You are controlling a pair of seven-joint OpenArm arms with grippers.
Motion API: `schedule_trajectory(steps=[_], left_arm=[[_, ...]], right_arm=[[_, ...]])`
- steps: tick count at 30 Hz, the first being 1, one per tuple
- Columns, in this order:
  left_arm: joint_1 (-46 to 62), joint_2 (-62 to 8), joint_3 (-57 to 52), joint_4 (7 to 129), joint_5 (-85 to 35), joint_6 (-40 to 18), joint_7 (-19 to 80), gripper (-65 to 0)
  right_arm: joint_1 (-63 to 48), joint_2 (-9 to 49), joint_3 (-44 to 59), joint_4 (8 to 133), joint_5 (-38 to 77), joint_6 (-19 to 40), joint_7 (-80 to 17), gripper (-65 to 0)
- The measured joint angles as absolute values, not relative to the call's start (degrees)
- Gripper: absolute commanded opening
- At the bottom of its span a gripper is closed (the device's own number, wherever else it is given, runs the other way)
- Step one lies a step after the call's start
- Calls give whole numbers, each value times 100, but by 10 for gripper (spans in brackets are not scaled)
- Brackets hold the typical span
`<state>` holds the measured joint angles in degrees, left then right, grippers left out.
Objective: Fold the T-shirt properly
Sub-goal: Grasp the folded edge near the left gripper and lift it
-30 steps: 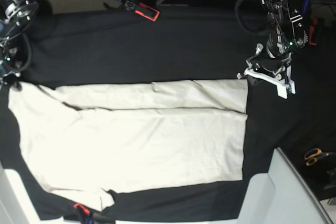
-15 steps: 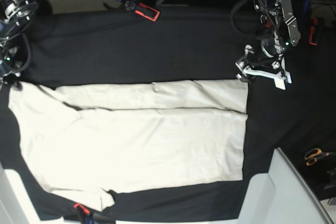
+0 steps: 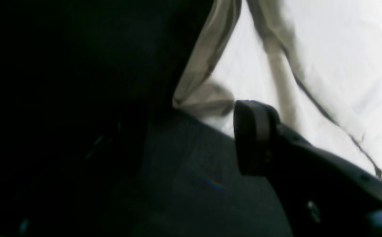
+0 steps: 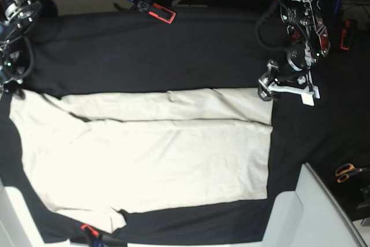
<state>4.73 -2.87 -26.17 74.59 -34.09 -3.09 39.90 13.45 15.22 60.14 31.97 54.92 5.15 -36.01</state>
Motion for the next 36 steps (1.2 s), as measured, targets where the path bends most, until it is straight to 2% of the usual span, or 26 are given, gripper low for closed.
schedule_trajectory(steps=[15, 17, 21, 22, 29, 31, 36], left_arm=[[-62, -222, -2606, 6781, -3457, -368, 3780, -252], [-60, -207, -2606, 6781, -3457, -370, 3771, -303], [-30, -204, -2633, 6735, -3457, -366, 3830, -513], [-16, -204, -2646, 6726, -3465, -362, 3846, -550], [-32, -189, -2644, 6716, -3459, -349, 3881, -574], [-30, -191, -2609, 6711, -3452, -322, 3903, -648], [-16, -180, -2606, 6711, -3457, -325, 3905, -650]], right_arm=[[1345, 1522, 6014, 3197, 5492, 515, -3610, -647], [1345, 1522, 6014, 3197, 5492, 515, -3614, -647], [1345, 1522, 6014, 3197, 5492, 515, -3614, -647], [1345, 1522, 6014, 3197, 5492, 515, -3616, -647], [1345, 1522, 6014, 3197, 5492, 515, -3616, -647], [1345, 1525, 6014, 3197, 5492, 515, -3616, -647], [1284, 1516, 6014, 3297, 5500, 515, -3826, -648]])
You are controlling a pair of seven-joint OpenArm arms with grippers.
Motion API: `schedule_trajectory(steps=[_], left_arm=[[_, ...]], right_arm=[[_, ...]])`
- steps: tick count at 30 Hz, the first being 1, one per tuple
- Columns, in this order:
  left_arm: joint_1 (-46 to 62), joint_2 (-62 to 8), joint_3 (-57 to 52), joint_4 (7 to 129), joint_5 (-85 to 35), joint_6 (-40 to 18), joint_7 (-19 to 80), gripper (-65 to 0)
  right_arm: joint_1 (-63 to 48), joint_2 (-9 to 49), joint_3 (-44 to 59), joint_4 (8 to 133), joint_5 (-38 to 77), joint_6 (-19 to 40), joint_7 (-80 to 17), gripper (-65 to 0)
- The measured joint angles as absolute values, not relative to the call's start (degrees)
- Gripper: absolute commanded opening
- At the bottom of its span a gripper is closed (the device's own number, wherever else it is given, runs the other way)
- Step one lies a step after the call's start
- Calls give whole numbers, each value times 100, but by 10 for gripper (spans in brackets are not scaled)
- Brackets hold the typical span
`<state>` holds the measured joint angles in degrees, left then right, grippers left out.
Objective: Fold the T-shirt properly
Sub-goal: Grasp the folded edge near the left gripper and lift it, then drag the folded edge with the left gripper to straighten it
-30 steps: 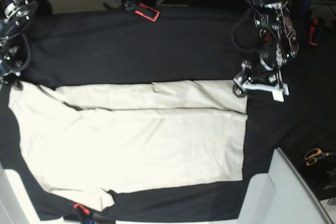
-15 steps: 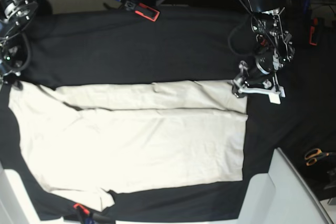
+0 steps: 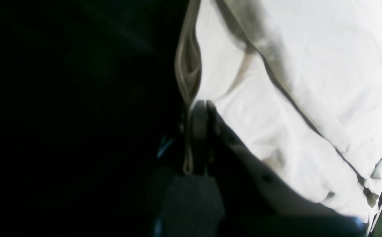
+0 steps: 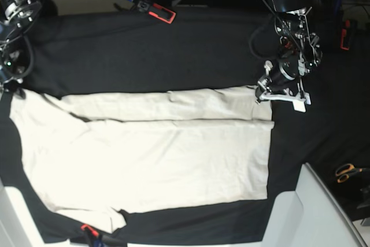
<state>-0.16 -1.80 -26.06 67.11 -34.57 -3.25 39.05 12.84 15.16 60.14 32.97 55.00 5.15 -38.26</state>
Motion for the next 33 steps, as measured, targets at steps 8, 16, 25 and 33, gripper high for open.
schedule_trajectory(steps=[8, 16, 25, 33], left_arm=[[342, -370, -2552, 7190, -3454, -307, 4204, -650], [456, -445, -2580, 7926, -3354, -287, 5083, -650], [891, -620, -2580, 8606, -3391, -303, 5468, -650], [1275, -797, -2569, 8694, -3439, -307, 5468, -650]], right_arm=[[884, 1330, 6016, 4611, 5315, 344, -4456, -648], [744, 1339, 6016, 4925, 5308, 346, -4836, -648], [193, 1310, 6027, 5548, 5317, 344, -5094, -648], [-150, 1306, 6027, 5566, 5358, 351, -5129, -648]])
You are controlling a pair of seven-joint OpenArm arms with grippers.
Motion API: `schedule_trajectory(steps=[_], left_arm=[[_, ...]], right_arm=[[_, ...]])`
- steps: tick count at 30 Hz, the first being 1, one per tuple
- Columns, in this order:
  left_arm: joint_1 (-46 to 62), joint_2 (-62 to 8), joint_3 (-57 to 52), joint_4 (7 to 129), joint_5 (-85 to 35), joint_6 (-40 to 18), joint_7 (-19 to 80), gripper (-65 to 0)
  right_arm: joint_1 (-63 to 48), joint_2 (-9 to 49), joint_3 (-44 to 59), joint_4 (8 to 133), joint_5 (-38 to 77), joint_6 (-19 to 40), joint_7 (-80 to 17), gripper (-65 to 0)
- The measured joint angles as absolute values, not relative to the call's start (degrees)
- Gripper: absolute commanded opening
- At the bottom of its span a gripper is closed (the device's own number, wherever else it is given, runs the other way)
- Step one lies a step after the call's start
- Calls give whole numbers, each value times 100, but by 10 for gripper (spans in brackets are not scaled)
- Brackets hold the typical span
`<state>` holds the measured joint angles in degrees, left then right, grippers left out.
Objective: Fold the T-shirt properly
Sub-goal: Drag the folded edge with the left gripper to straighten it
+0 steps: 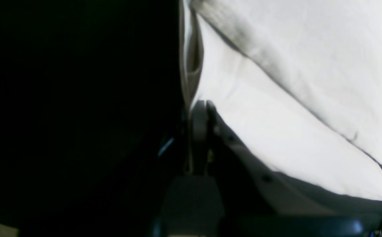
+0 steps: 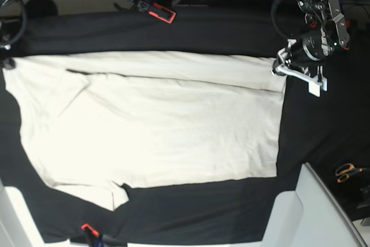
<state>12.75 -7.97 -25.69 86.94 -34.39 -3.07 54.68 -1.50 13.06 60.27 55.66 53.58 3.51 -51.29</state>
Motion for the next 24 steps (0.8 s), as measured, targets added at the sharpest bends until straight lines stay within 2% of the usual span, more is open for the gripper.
schedule_trajectory(steps=[13, 19, 24], left_arm=[[1651, -799, -2587, 8698, -3435, -309, 5468, -650], [1898, -797, -2585, 8927, -3439, -327, 5470, -650], [2018, -799, -2585, 8947, -3439, -314, 5422, -650]], right_arm=[[-642, 1297, 6027, 5566, 5378, 390, -5129, -647], [-755, 1234, 6027, 6184, 5384, 390, -5166, -647], [-770, 1146, 6027, 6224, 5356, 384, -5164, -647]])
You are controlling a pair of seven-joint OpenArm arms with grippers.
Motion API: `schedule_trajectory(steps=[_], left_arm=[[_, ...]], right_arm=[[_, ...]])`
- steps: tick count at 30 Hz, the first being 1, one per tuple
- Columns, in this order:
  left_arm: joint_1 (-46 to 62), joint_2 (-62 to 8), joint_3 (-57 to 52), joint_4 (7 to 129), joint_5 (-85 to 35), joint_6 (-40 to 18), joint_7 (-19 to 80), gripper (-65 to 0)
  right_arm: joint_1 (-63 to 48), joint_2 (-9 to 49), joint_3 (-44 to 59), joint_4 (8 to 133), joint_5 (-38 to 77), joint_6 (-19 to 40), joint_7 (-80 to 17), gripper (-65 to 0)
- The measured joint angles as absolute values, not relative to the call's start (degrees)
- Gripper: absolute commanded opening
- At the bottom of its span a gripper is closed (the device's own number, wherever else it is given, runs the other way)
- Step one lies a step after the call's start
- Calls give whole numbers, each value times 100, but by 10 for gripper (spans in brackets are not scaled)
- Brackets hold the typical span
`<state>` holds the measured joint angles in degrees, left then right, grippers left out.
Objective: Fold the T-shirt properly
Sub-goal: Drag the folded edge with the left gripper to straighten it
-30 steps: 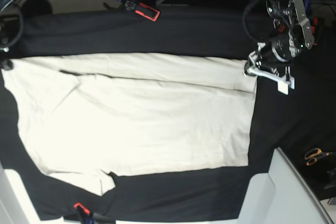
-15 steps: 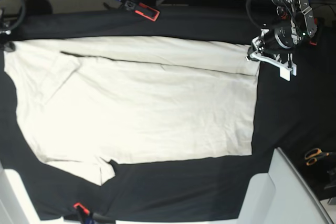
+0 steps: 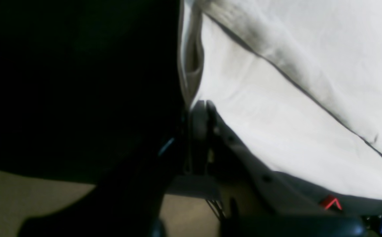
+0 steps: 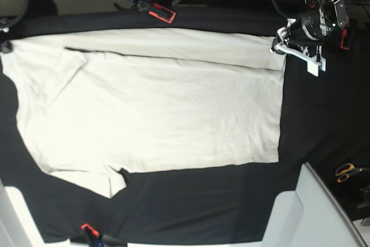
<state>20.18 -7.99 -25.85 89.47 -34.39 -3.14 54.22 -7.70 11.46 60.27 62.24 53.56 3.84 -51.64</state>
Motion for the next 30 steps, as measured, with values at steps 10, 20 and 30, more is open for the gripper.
schedule_trajectory(steps=[10, 20, 30], left_arm=[[2206, -797, -2596, 8941, -3435, -307, 5439, -650], [2176, -799, -2596, 8941, -3433, -307, 5426, -650], [2178, -775, -2628, 8949, -2445, -303, 5424, -410]], right_arm=[[-781, 1105, 6027, 6224, 5358, 384, -5144, -647], [-799, 869, 6296, 6219, 5363, 381, -5129, -641], [-786, 849, 6702, 6226, 5367, 370, -5315, -269]])
